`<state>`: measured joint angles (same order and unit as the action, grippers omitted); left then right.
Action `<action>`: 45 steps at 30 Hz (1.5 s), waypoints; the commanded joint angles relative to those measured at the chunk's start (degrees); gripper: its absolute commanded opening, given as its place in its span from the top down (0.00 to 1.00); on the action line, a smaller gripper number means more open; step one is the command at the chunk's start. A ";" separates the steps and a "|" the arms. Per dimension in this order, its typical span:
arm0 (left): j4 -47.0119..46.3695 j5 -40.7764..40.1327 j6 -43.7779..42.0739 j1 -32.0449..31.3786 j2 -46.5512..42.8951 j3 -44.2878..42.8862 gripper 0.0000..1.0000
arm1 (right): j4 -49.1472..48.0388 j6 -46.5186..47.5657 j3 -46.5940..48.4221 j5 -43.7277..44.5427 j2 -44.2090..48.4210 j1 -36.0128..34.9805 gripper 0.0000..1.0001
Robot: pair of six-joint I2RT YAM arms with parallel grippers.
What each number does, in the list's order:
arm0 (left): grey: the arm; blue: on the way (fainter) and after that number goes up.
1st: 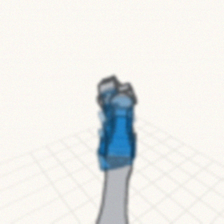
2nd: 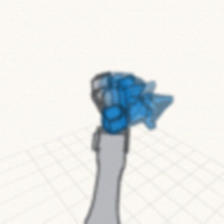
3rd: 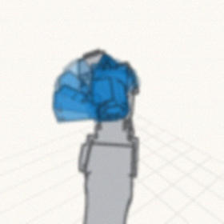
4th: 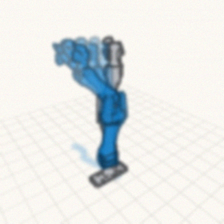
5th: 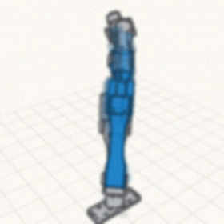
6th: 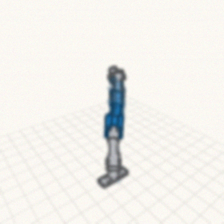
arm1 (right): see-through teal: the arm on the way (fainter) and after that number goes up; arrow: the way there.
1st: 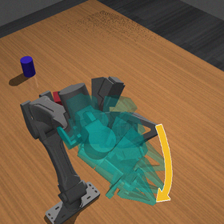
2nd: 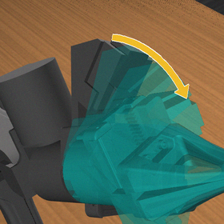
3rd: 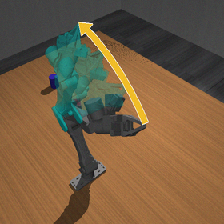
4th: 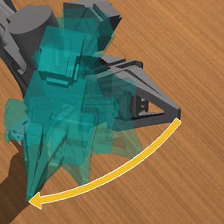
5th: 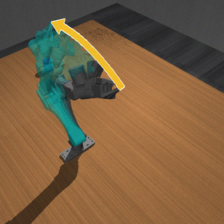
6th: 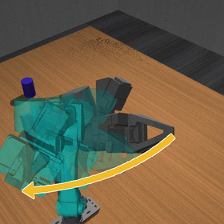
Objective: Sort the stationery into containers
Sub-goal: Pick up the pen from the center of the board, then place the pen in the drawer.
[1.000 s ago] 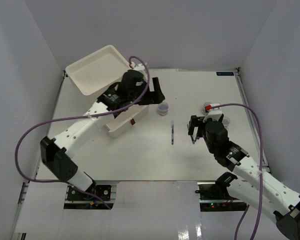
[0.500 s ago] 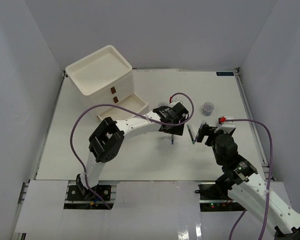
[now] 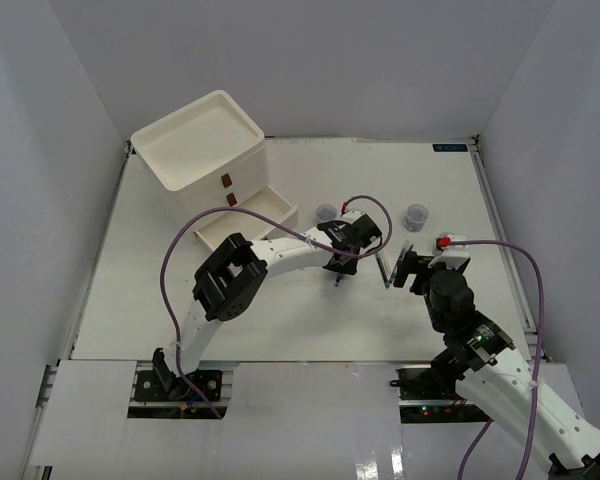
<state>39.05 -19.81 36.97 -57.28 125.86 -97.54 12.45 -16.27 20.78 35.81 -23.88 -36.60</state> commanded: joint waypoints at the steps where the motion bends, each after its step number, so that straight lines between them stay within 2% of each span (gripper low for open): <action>1: 0.15 -1.72 0.21 -0.38 -0.44 0.85 0.57 | -1.46 -0.25 -0.47 0.75 0.24 0.30 0.09; 2: 0.15 -1.72 0.21 -0.38 -0.62 1.47 0.61 | -1.46 -0.16 -0.30 0.84 0.15 0.30 0.09; 3: 0.15 -1.72 0.21 -0.38 -0.88 1.82 0.70 | -1.46 -0.16 -0.30 1.01 -0.03 0.30 0.09; 6: -0.02 -2.07 -0.32 -0.38 -2.81 3.40 0.82 | -1.46 -0.16 -0.30 1.37 0.23 0.30 0.09; 10: -0.02 -4.35 -4.00 -0.38 -9.47 5.69 0.95 | -1.55 -0.42 -0.74 1.28 0.76 0.30 0.09; 16: -0.20 -9.54 -13.40 0.93 -20.38 9.55 0.96 | -1.55 -0.25 -0.65 1.01 0.41 0.30 0.09; 20: -2.04 -8.32 -24.89 7.08 -27.24 14.03 0.93 | -1.55 -0.16 -0.56 0.66 0.24 0.30 0.09; 26: -6.61 -5.06 -35.11 19.20 -33.31 22.03 0.90 | -1.55 0.01 -0.56 0.31 0.06 0.30 0.09; 29: -10.91 -0.15 -40.65 23.95 -34.63 25.02 0.85 | -1.72 0.10 -0.56 -0.04 -0.11 0.30 0.09; 32: -12.86 1.71 -42.42 26.07 -33.41 25.21 0.75 | -1.81 0.28 -0.39 -0.30 -0.64 0.21 0.09; 33: -12.86 1.45 -42.51 26.42 -32.88 24.94 0.68 | -1.73 0.45 -0.30 -0.74 -0.73 0.21 0.09; 36: -12.86 1.79 -42.16 27.65 -31.56 23.80 0.56 | -1.81 0.71 -0.03 -1.97 -1.52 0.30 0.09; 40: -12.77 4.08 -40.84 27.83 -31.91 22.13 0.27 | -1.81 0.72 1.02 -3.90 -3.36 0.21 0.09; 45: -10.75 6.36 -35.24 27.83 -34.62 20.46 0.23 | -1.55 -1.74 3.30 -4.70 -10.21 0.39 0.06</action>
<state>28.18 -16.40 -2.13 -29.74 95.15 -74.83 12.32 -16.38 20.75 32.10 -31.38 -36.45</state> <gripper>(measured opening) 0.766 0.936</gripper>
